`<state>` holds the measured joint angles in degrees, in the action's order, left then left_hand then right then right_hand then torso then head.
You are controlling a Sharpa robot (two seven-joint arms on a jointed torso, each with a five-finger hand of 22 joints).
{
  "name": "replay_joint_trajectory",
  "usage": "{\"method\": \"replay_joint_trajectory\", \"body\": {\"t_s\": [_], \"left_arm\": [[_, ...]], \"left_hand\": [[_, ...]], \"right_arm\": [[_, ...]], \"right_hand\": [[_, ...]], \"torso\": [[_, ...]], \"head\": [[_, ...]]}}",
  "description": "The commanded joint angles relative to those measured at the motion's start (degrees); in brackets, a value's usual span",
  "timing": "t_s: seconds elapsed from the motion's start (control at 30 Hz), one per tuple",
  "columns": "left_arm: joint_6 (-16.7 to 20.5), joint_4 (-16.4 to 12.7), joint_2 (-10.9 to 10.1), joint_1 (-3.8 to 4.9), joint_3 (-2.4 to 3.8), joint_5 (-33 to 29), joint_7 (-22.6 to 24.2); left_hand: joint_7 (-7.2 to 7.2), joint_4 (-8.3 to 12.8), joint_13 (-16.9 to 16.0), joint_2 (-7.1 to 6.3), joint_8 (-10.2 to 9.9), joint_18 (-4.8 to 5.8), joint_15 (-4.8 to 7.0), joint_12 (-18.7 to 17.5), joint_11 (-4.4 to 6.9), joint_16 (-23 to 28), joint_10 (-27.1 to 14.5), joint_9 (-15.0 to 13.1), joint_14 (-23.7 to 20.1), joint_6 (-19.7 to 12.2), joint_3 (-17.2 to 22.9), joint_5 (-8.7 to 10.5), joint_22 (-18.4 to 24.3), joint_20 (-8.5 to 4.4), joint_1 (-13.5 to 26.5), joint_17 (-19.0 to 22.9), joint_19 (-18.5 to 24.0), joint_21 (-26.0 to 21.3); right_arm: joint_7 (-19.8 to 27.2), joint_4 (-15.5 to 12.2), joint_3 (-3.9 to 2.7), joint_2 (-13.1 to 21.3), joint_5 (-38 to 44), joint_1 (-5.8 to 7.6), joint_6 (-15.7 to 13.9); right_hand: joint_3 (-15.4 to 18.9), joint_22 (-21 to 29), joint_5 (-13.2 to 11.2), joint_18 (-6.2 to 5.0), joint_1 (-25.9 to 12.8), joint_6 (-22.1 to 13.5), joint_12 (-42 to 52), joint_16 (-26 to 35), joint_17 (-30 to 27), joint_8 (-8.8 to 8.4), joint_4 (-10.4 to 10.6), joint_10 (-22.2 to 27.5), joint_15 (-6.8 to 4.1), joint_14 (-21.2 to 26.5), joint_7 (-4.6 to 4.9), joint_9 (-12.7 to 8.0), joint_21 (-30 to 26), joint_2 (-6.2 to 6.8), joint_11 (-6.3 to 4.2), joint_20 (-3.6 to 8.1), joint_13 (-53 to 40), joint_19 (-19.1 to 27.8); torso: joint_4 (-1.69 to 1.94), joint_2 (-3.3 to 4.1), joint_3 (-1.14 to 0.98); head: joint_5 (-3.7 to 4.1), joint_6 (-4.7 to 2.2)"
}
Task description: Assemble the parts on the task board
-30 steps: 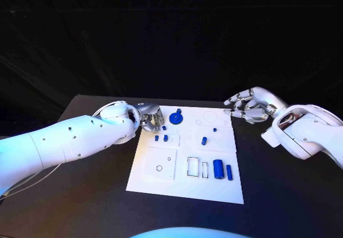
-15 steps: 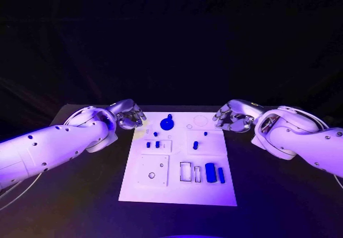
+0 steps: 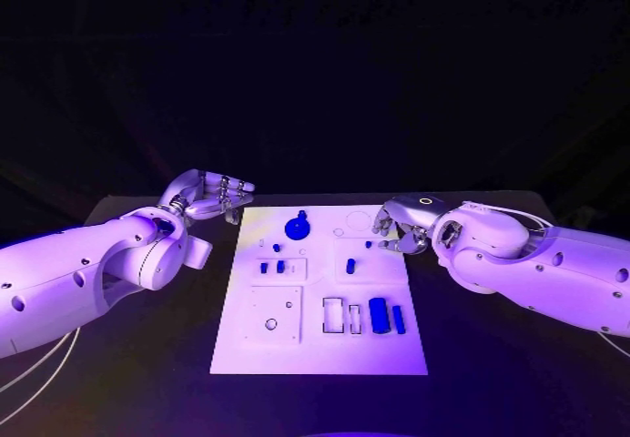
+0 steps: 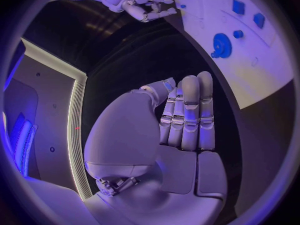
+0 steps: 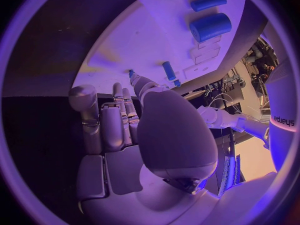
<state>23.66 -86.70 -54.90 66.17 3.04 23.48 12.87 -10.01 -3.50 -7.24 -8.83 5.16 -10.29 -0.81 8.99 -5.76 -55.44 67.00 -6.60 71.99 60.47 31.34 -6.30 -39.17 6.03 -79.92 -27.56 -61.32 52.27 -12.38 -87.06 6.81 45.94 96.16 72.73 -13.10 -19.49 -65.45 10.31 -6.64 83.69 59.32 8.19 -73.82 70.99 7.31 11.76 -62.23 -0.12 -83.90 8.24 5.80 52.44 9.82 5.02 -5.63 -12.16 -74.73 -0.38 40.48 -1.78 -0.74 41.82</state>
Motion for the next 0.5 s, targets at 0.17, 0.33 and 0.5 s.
{"method": "replay_joint_trajectory", "body": {"t_s": [0.17,0.33,0.5], "left_arm": [[-6.8,-2.6,-0.3,0.07,-0.09,-16.0,9.9],[-7.4,-3.5,-0.4,0.07,-0.11,-17.3,10.4],[-7.5,-3.8,-0.4,0.07,-0.12,-17.7,10.5]], "left_hand": [[-0.18,0.2,0.1,0.26,-0.3,-0.33,-0.17,-0.3,-0.03,0.7,-0.5,0.1,0.1,-0.4,-1.1,-0.08,0.6,0.13,0.7,0.7,0.3,-0.8],[-0.16,0.3,0.1,0.42,-0.3,-0.34,-0.16,-0.3,-0.01,0.9,-0.5,0.1,0.2,-0.4,-1.3,-0.10,0.7,0.13,0.6,0.9,0.2,-1.0],[-0.15,0.6,0.1,0.54,-0.3,-0.35,-0.13,-0.2,0.00,1.0,-0.5,0.1,0.2,-0.4,-1.5,-0.13,0.9,0.11,0.5,1.1,0.1,-1.1]], "right_arm": [[-2.1,0.8,0.04,-1.7,4.6,-0.86,-1.0],[-1.7,1.4,0.04,-2.6,4.5,-1.27,-0.7],[-1.6,2.2,0.04,-3.5,4.3,-1.69,-0.4]], "right_hand": [[-0.5,-0.7,-0.3,-0.27,0.0,0.5,-0.4,-0.8,0.9,-0.48,-0.3,-0.1,0.50,-2.6,0.02,-0.1,1.0,0.36,0.05,-0.07,0.4,-0.8],[-1.2,-1.7,0.1,-0.04,0.3,1.0,-0.3,-1.5,1.6,-0.54,-0.7,-0.9,0.45,-2.8,0.06,-0.1,2.4,0.11,-0.01,-0.03,0.7,-1.5],[-1.9,-3.6,0.4,0.45,0.3,1.4,-0.4,-2.7,3.0,-0.61,-1.1,-1.5,0.42,-3.1,0.14,0.0,5.1,-0.18,-0.03,0.02,1.2,-2.7]], "torso": [[-0.03,0.02,0.02],[0.03,0.00,0.03],[0.03,-0.07,-0.05]], "head": [[0.08,0.36],[0.27,0.59],[0.31,0.75]]}}
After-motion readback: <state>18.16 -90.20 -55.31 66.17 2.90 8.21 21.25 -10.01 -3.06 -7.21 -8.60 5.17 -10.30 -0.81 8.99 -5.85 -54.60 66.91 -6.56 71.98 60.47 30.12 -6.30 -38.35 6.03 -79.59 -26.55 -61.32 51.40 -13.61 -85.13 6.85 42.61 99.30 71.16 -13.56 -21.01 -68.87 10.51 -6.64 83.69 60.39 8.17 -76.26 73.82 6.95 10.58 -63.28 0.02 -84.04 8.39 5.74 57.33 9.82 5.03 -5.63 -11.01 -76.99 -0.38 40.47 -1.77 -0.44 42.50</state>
